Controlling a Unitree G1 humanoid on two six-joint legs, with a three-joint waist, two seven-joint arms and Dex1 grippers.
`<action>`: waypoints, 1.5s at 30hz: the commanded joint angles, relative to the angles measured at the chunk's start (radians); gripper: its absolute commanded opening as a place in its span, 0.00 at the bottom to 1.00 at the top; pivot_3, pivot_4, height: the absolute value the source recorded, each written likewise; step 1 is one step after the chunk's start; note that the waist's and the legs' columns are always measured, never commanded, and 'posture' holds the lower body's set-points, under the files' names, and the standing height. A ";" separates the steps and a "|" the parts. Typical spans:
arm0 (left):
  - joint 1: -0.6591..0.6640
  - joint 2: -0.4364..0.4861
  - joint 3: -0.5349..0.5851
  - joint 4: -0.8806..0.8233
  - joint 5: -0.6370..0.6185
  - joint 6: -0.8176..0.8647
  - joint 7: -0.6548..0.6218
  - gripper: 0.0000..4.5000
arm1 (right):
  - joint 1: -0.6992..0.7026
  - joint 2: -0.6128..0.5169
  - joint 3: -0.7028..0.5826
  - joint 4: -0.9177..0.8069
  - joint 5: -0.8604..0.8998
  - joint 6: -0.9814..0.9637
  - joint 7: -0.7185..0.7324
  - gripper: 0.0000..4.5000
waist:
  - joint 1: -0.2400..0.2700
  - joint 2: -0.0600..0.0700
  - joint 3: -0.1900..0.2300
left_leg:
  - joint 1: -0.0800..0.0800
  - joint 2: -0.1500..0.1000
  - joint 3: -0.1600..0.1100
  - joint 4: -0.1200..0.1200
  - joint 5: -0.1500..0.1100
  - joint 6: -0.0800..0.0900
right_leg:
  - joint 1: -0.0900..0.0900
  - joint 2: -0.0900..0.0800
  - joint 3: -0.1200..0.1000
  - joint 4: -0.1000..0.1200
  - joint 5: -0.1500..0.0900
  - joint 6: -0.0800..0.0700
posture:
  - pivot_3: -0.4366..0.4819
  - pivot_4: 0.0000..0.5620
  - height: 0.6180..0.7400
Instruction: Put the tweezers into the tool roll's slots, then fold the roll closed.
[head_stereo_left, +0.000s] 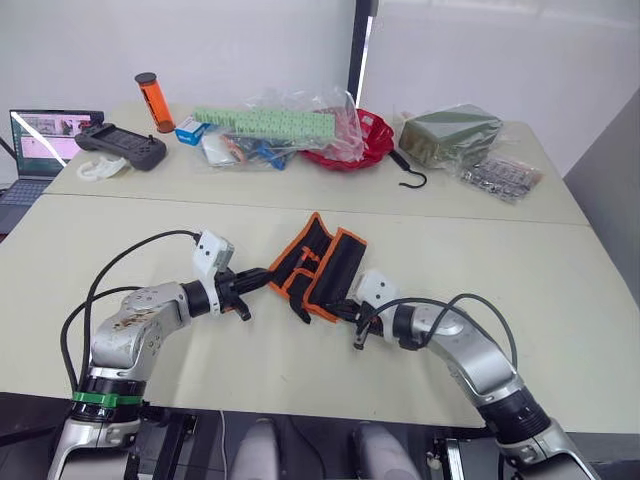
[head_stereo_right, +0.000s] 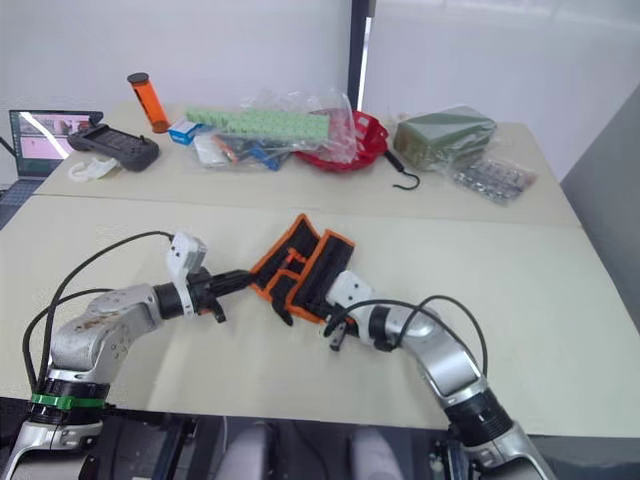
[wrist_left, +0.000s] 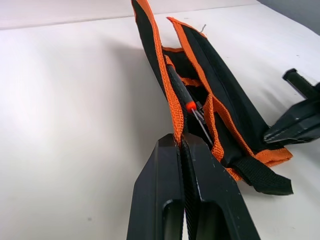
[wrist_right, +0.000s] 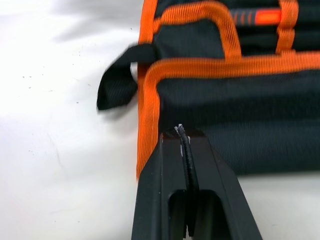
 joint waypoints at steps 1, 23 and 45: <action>-0.013 -0.002 -0.009 -0.061 0.001 -0.025 -0.009 0.01 | 0.022 -0.013 -0.021 -0.036 0.001 0.007 0.003 0.00 | 0.000 0.000 0.000 | 0.000 0.000 0.000 0.000 0.000 0.000 | 0.000 0.000 0.000 0.000 0.000 0.000 | 0.48 0.27 0.99; -0.056 -0.084 -0.210 -0.097 0.026 -0.022 -0.091 0.01 | 0.020 0.019 0.026 0.017 -0.067 0.082 -0.052 0.00 | 0.000 0.000 0.000 | 0.002 -0.001 0.000 0.001 0.000 0.000 | 0.003 0.000 0.000 0.000 0.000 0.000 | 0.48 0.27 0.99; -0.090 -0.155 -0.332 0.149 0.191 -0.191 -0.152 0.01 | 0.037 0.021 0.012 -0.018 -0.061 0.107 -0.071 0.00 | 0.004 0.000 -0.001 | 0.011 -0.002 0.000 0.001 0.000 0.000 | 0.013 -0.001 0.000 -0.002 0.000 0.001 | 0.48 0.27 0.99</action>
